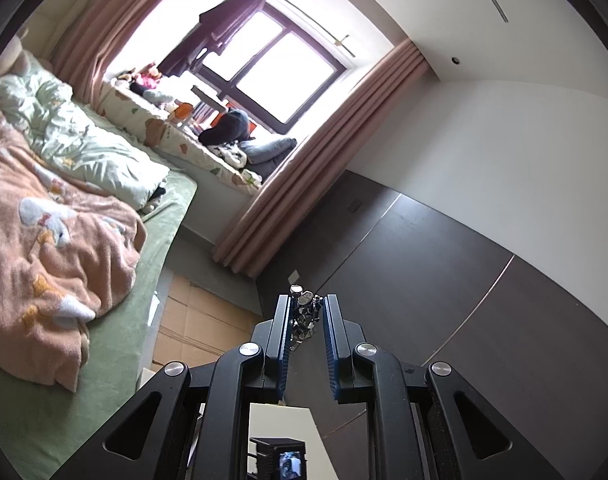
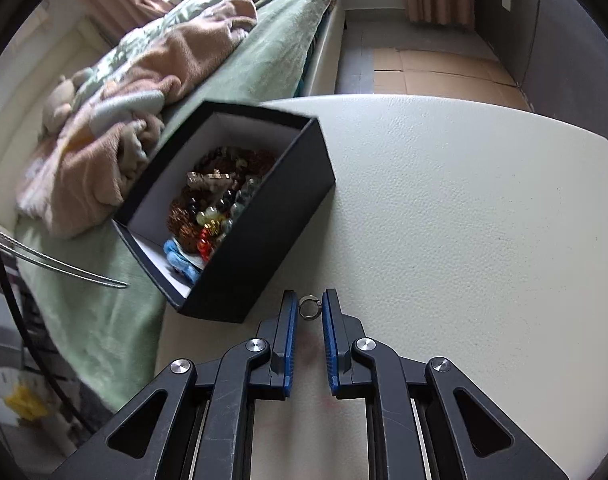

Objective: Organize jewelry
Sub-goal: 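Grasp the small silver ring with the right tool beside the box, then lower the chain into the box with the left tool while the right tool drops the ring in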

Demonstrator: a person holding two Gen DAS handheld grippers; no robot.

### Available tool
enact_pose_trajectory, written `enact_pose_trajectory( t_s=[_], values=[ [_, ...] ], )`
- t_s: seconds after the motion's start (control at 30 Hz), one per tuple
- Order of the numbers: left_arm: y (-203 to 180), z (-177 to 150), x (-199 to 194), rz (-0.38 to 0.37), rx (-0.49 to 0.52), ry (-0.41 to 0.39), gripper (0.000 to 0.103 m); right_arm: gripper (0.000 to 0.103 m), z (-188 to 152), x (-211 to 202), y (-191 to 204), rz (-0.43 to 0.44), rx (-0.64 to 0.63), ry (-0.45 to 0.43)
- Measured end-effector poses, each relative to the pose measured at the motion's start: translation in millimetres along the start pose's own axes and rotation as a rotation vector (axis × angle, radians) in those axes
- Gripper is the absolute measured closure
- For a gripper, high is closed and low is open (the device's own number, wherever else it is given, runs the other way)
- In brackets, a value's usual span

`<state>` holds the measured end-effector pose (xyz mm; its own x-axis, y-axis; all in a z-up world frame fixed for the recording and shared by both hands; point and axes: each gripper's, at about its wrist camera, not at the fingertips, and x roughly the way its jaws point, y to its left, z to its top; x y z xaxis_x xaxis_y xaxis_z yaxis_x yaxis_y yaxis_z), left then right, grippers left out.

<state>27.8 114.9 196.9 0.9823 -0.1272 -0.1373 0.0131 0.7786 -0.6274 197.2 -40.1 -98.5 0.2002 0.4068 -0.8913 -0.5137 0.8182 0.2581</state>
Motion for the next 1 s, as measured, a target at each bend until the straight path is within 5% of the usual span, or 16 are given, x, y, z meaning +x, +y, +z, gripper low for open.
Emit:
enact_pose_trajectory(
  t_s=[0.33,1.0],
  values=[
    [-38,15,21,0.003,0.098,-0.017,0.087,0.089,11,-33,-9,0.091,0.039,-0.090],
    [-35,17,78,0.050,0.108,0.037,0.087,0.089,25,-44,-29,0.142,0.109,-0.139]
  ],
)
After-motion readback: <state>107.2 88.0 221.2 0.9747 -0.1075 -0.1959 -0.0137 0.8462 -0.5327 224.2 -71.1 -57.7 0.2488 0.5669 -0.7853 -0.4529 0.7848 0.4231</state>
